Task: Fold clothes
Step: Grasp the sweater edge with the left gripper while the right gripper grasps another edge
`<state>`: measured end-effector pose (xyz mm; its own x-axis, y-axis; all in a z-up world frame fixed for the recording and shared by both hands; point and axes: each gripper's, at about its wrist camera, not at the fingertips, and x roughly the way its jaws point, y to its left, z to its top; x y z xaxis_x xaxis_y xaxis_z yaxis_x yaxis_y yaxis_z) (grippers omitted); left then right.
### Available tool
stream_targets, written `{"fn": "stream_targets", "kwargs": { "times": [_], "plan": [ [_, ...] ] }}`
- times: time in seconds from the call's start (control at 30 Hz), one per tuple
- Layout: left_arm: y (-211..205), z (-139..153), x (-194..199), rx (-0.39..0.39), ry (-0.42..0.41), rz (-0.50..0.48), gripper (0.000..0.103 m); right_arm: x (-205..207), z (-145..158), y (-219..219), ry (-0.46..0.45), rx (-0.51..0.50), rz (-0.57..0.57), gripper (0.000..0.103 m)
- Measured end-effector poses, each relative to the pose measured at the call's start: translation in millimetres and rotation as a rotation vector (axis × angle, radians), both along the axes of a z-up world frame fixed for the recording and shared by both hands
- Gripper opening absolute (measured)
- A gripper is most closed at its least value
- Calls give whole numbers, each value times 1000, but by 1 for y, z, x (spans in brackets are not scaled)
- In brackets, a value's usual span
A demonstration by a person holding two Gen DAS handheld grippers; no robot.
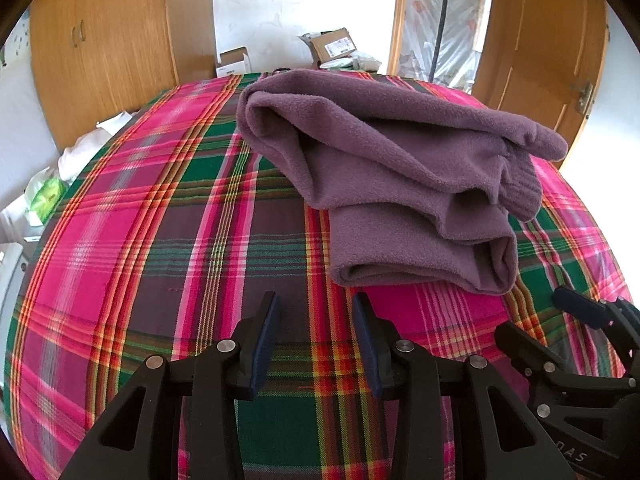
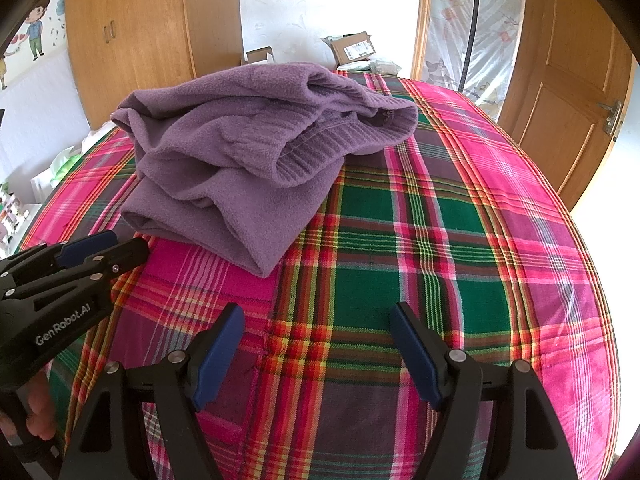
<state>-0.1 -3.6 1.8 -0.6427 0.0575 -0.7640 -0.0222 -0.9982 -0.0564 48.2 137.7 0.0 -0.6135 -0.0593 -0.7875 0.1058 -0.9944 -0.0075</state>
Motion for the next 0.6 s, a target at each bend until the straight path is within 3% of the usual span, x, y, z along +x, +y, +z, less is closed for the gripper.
{"fn": "stream_targets", "kwargs": {
  "times": [0.17,0.23,0.4,0.6],
  "plan": [
    [-12,4,3,71,8,-56,39,0,1,0,0,-6,-3,75],
    [-12,11,7,58,49,-82,39,1,3,1,10,-25,5,65],
    [-9,42,14,29,184,-157,39,2,7,9,19,-86,11,55],
    [-8,62,8,16,253,-226,39,8,25,13,92,-107,45,41]
  ]
}}
